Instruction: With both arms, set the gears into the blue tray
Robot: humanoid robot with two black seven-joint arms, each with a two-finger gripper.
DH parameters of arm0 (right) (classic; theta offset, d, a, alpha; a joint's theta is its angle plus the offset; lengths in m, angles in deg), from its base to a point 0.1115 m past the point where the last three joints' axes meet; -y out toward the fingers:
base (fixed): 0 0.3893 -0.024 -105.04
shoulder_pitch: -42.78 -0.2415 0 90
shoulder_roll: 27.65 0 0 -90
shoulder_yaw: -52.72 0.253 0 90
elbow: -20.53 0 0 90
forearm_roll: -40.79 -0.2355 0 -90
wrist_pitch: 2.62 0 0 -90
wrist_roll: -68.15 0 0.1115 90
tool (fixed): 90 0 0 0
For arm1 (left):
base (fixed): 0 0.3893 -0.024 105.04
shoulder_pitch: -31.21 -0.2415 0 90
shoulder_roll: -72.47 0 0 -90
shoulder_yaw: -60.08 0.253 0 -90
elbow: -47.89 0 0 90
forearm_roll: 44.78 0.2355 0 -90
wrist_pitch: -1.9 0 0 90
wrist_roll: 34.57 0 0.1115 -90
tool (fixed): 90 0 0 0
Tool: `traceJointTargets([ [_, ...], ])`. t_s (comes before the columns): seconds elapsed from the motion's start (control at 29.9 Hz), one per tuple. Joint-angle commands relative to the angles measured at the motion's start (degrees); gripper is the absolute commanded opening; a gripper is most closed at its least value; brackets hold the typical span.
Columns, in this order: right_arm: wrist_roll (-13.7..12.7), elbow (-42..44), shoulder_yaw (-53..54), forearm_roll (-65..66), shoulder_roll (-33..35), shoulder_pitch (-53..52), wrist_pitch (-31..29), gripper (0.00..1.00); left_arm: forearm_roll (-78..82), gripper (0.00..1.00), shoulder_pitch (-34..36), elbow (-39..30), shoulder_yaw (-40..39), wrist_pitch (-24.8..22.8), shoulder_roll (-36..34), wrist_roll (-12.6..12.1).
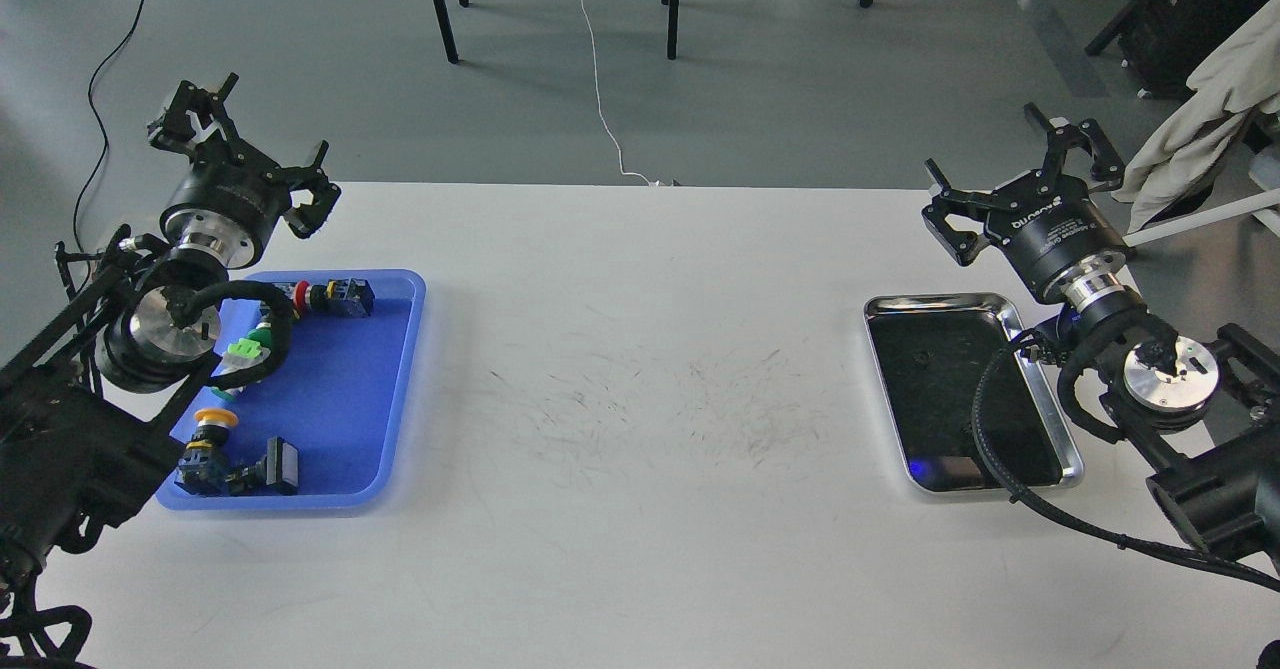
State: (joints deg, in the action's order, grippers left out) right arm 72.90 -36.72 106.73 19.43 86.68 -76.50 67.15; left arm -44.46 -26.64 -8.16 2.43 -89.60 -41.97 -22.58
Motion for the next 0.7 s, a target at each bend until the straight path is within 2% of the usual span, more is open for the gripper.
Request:
traceJointTargets([
  [0.0, 0.0, 0.03, -0.4, 0.0, 0.01, 0.02, 0.01, 0.99, 0.29, 0.98, 0.1, 0.06, 0.08, 0.35, 0.0, -0.21],
  [0.67, 0.08, 0.38, 0.21, 0.0, 0.8, -0.42, -0.6, 0.99, 0.56, 0.98, 0.1, 0.06, -0.79, 0.53, 1.59, 0.58],
])
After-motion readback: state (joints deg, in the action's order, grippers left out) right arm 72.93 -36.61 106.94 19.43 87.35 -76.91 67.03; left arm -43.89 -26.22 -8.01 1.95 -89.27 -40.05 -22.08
